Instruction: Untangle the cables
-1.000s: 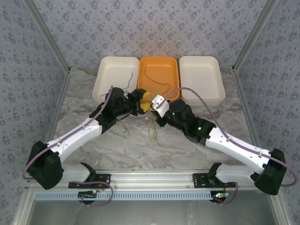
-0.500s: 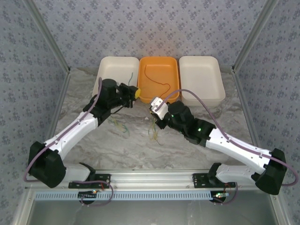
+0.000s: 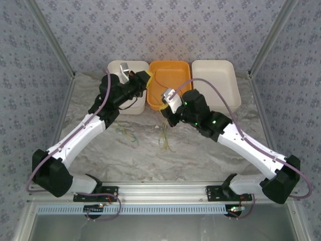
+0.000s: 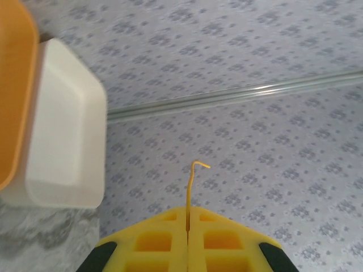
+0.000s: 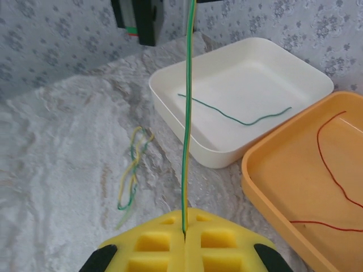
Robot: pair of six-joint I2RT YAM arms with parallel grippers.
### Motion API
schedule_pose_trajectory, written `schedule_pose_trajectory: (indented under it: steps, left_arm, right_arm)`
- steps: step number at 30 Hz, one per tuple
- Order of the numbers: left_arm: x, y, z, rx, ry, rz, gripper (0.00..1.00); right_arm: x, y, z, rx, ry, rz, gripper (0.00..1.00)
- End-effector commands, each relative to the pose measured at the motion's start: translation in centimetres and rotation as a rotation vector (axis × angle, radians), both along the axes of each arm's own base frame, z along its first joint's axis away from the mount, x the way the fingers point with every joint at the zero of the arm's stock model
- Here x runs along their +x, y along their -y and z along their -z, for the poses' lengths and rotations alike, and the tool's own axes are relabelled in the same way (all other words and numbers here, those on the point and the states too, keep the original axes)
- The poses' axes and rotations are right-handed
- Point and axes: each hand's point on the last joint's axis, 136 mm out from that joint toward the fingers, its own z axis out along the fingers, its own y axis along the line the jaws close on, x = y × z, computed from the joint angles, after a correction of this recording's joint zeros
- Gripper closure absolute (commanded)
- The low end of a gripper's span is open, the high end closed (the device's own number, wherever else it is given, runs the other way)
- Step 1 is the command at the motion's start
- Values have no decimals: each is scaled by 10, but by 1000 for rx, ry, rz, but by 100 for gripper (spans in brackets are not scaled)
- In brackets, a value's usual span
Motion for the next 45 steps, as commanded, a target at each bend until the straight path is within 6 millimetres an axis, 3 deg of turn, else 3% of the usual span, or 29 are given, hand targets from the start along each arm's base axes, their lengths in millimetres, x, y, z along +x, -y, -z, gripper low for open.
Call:
schedule_pose_trajectory:
  steps: [1,6,13,18,24,25,26,30,31,35,38,42,45]
  left_arm:
    - [-5,3,-76,-81,278,-4,100]
    - [4,27,-103,-121,376,-30,100]
    - [16,54,-126,-254,525,-31,100]
    - [17,61,-143,-343,596,-20,100]
    - [26,67,-145,-359,559,-25,100]
    - [33,70,-139,-336,511,-27,97]
    - [39,74,-131,-308,467,-23,87]
    - [65,86,-85,-185,276,-21,22]
    - [70,86,-75,-164,248,-13,14]
    - [89,67,-21,-89,88,-42,5]
    - [91,34,16,-7,13,-120,1]
    - [71,-13,63,221,-74,-226,1]
    - [45,-26,91,340,-105,-214,1]
  right_arm:
    - [-18,1,-18,69,-123,-72,100]
    - [0,24,-50,137,-131,-1,100]
    - [32,61,-78,155,-121,155,100]
    - [50,77,-79,169,-165,214,100]
    - [51,85,-71,142,-200,238,100]
    - [52,89,-73,149,-195,253,100]
    - [54,93,-76,156,-192,267,100]
    - [69,111,-96,209,-166,329,100]
    - [75,117,-100,222,-171,345,100]
    - [106,137,-112,261,-180,409,100]
    - [132,159,-121,317,-194,462,100]
    - [169,190,-126,372,-197,538,100]
    - [198,212,-119,381,-215,598,100]
